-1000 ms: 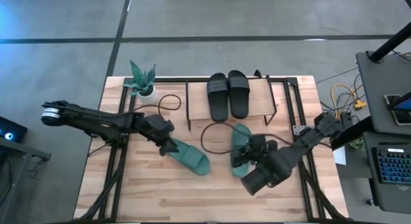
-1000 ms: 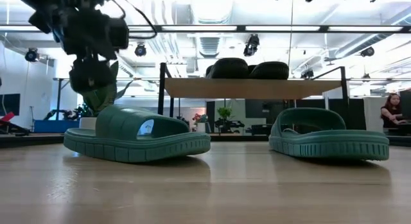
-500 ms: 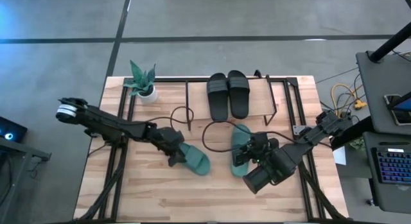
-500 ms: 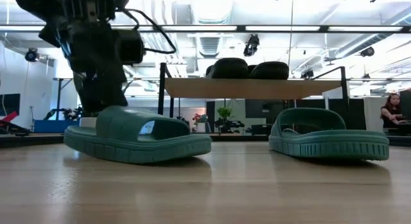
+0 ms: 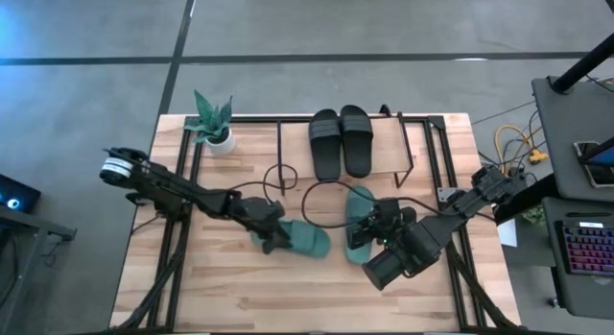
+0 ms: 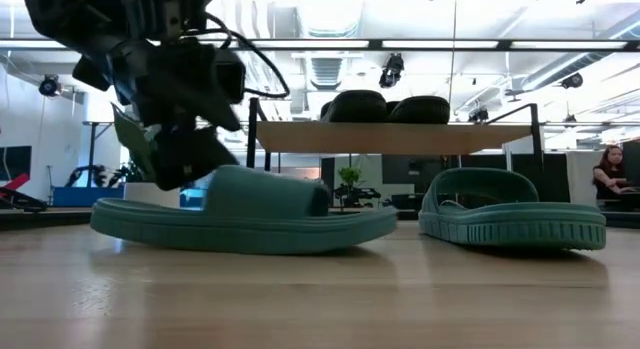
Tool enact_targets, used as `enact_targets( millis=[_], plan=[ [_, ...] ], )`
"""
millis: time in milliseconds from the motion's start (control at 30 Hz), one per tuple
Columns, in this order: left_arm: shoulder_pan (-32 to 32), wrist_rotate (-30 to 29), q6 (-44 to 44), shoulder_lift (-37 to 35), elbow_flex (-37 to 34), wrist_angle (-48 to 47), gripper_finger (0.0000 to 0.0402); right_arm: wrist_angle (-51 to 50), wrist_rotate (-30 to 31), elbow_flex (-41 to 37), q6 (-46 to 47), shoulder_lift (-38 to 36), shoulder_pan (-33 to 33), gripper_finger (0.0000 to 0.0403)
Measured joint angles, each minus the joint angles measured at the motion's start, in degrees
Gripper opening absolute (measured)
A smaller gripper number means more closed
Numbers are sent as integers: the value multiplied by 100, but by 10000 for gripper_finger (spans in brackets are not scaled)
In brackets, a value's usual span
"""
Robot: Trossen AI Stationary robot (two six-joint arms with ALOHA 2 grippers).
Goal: Pick and place slides into the shelf
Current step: Move the green slide to the center of the table
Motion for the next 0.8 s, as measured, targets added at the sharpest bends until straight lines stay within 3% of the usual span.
enact_targets(
  millis=[300, 500, 667, 800],
  plan=[
    [-115, -179, -216, 582, 137, 1066, 176, -2, 2, -8, 25, 0, 0, 187],
    [-123, 486, -200, 503, 106, 1126, 176, 52, -48, -8, 43, 0, 41, 187],
    [-151, 633, 124, -137, 31, 464, 176, 47, -45, -8, 38, 0, 103, 187],
    [-185, -72, 992, -836, 52, -987, 176, 19, -42, -51, 6, 0, 114, 187]
  ],
)
